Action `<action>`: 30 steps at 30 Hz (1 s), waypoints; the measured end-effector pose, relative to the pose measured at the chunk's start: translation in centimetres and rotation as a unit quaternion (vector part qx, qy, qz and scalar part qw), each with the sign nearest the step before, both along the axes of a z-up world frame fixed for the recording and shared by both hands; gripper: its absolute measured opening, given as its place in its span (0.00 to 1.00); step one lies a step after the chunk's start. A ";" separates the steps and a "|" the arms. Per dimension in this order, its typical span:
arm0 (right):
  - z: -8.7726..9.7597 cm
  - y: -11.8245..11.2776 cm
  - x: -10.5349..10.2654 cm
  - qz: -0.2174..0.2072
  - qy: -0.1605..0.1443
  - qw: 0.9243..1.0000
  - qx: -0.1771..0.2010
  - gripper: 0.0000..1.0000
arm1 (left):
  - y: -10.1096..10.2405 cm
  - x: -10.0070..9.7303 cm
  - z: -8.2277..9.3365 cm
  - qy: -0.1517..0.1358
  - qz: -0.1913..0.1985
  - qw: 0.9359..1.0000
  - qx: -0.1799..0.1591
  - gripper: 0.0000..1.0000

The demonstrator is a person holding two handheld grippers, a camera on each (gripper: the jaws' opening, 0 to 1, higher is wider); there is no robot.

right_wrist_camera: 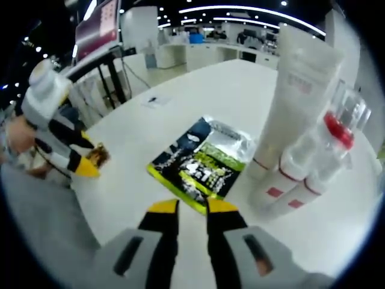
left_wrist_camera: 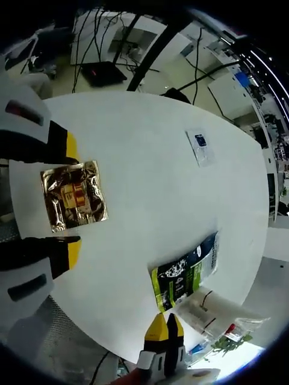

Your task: Arrange the skincare products in the storage area until every visible bottle or jar stands upright without overlapping.

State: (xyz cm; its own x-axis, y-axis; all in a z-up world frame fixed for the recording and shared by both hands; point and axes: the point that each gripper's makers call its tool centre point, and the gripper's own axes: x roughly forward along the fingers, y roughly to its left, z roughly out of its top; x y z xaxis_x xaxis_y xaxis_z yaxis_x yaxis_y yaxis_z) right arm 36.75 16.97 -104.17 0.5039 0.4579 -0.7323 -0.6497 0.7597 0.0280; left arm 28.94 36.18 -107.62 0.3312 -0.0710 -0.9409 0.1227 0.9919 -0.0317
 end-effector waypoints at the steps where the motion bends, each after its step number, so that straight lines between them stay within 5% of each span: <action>1: 0.0 0.0 0.0 0.000 0.000 1.000 0.000 0.16 | 0.0 0.0 0.0 0.000 0.000 1.000 0.000 0.49; 30: 0.4 0.5 -0.5 0.005 0.002 1.000 0.012 0.16 | -0.6 0.0 0.1 0.000 -0.006 1.000 0.000 0.42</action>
